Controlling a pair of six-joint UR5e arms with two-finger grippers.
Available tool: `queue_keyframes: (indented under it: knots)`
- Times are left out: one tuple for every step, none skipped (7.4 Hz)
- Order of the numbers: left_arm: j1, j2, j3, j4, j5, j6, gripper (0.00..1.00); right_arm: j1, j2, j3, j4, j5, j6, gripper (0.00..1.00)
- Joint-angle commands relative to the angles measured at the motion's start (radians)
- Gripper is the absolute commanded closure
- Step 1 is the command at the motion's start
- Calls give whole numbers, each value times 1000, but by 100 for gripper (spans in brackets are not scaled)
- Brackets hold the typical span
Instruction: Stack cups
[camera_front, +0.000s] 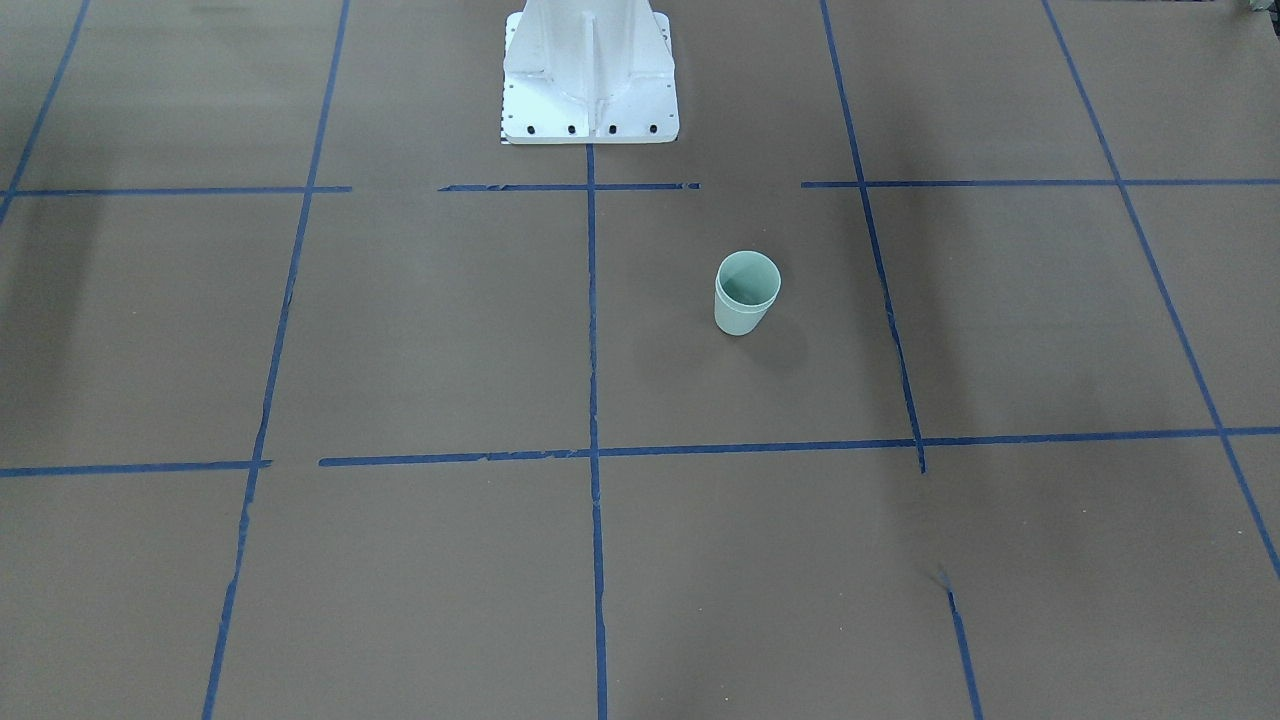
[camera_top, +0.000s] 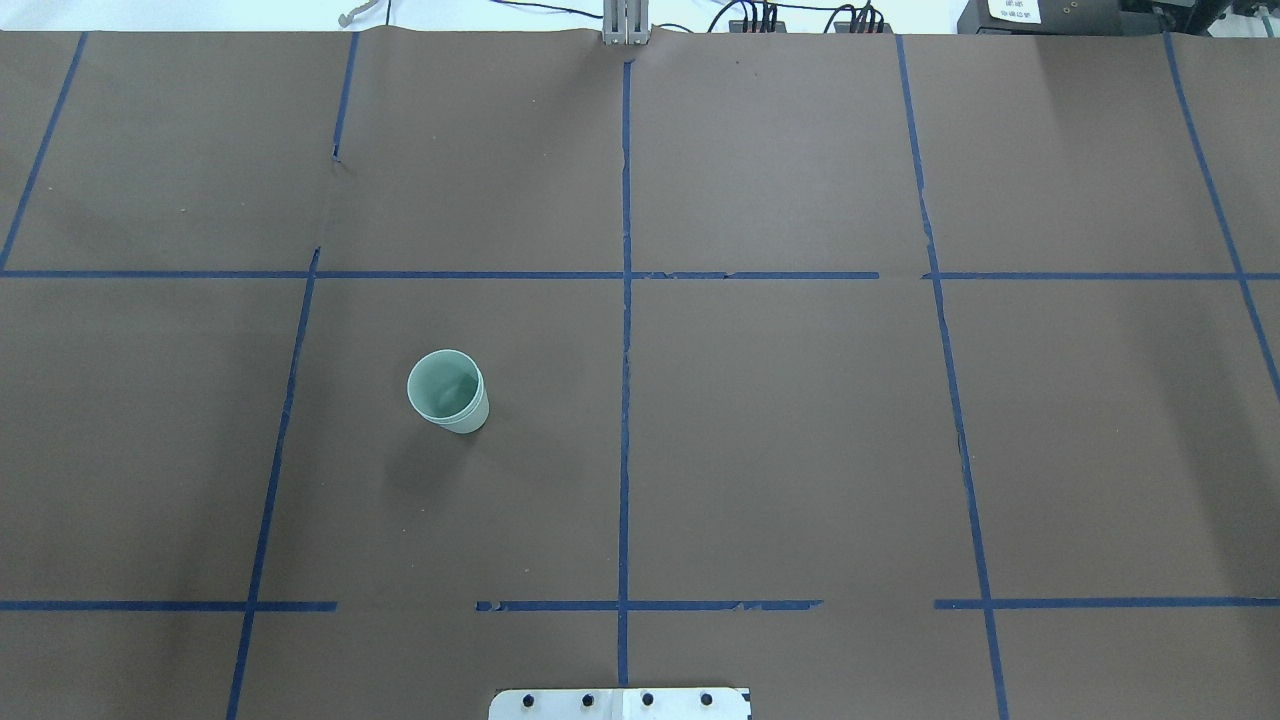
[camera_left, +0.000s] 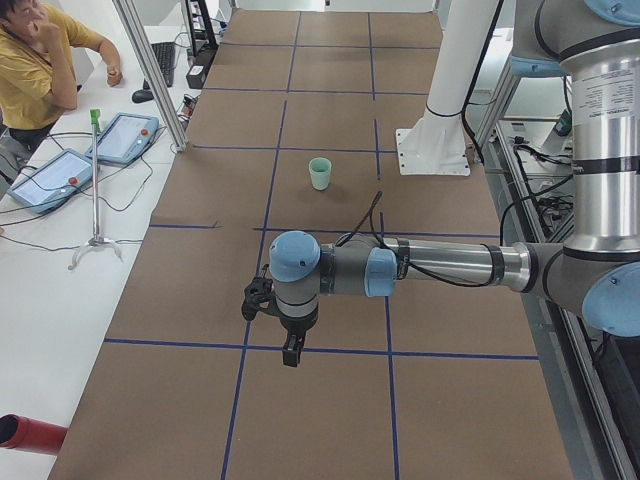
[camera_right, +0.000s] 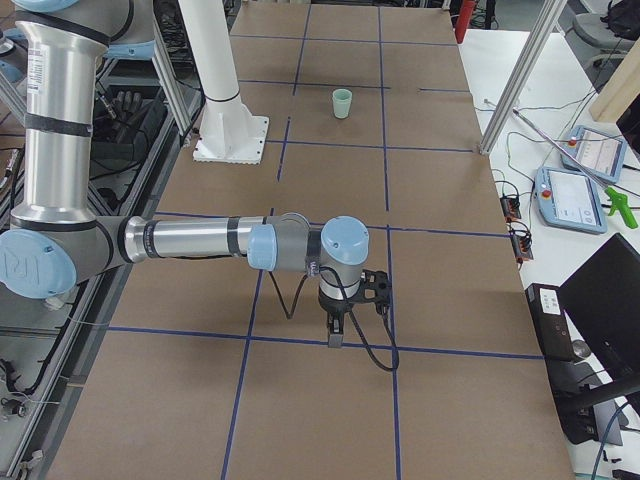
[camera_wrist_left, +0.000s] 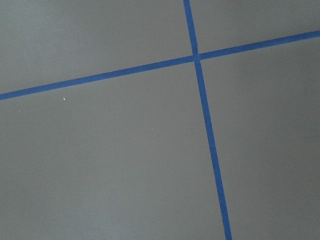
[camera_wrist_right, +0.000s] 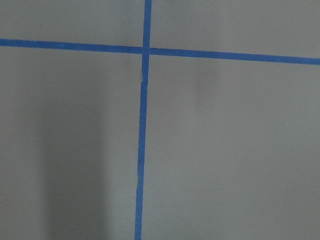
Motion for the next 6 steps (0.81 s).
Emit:
queue_keyframes:
  knots:
    - [0,0,-3,1,0,0,0,0,0,0,0,0,0,0]
    - [0,0,-3,1,0,0,0,-1,0,0,0,0,0,0]
    - [0,0,0,1,0,0,0,0,0,0,0,0,0,0]
    - [0,0,3,0,0,-2,0,-1,0,0,0,0,0,0]
    - [0,0,5,0,2,-2,0,-1,0,0,0,0,0,0]
    - [0,0,8,1,2,-5,0,-1,0,0,0,0,0,0]
